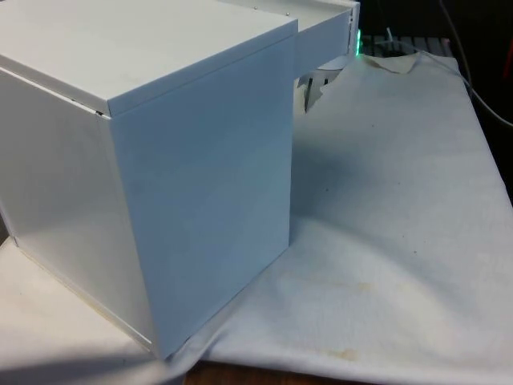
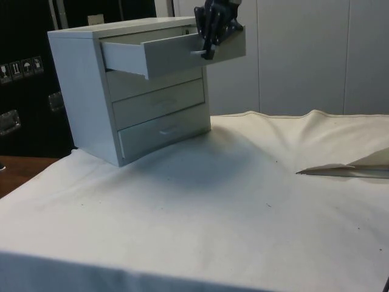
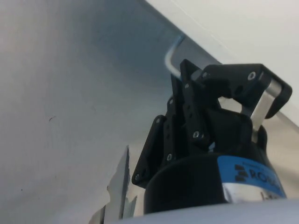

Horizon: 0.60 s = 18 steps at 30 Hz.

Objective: Open the drawer, then close it.

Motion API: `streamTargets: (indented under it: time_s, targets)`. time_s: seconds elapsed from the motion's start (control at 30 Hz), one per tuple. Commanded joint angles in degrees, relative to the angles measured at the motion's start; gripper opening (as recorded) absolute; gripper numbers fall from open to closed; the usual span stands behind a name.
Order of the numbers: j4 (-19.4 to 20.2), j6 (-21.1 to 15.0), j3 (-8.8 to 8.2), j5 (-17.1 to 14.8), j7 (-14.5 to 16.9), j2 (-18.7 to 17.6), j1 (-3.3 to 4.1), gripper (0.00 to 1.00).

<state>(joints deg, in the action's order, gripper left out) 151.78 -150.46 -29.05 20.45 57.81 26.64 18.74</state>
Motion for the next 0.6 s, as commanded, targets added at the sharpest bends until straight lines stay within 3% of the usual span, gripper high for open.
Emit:
streamTargets:
  time_s: [0.0,0.1,0.13,0.17,0.3,0.43,0.47,0.5,0.57]
  targets:
    - [-0.29,0.11,0.46,0.52,-0.46,-0.17,-0.29,0.00]
    - [-0.23,0.11,0.52,0.63,-0.46,-0.17,-0.34,0.00]
    - [0.00,0.06,0.00,0.00,0.00,-0.06,0.00,0.00]
    - [-0.23,0.17,0.57,0.63,-0.46,-0.11,-0.40,0.00]
    - [-0.23,0.29,1.03,0.74,-0.80,-0.23,-0.40,0.00]
    - [0.11,-0.06,1.78,1.78,-1.83,0.29,-0.92,0.00]
    - [0.00,0.11,0.74,0.63,-0.92,0.00,-0.06,0.00]
    - [0.23,-0.29,1.83,2.29,-2.18,0.40,-1.03,0.00]
    - [0.52,-0.63,1.89,3.44,-2.86,0.63,-1.09,0.00]
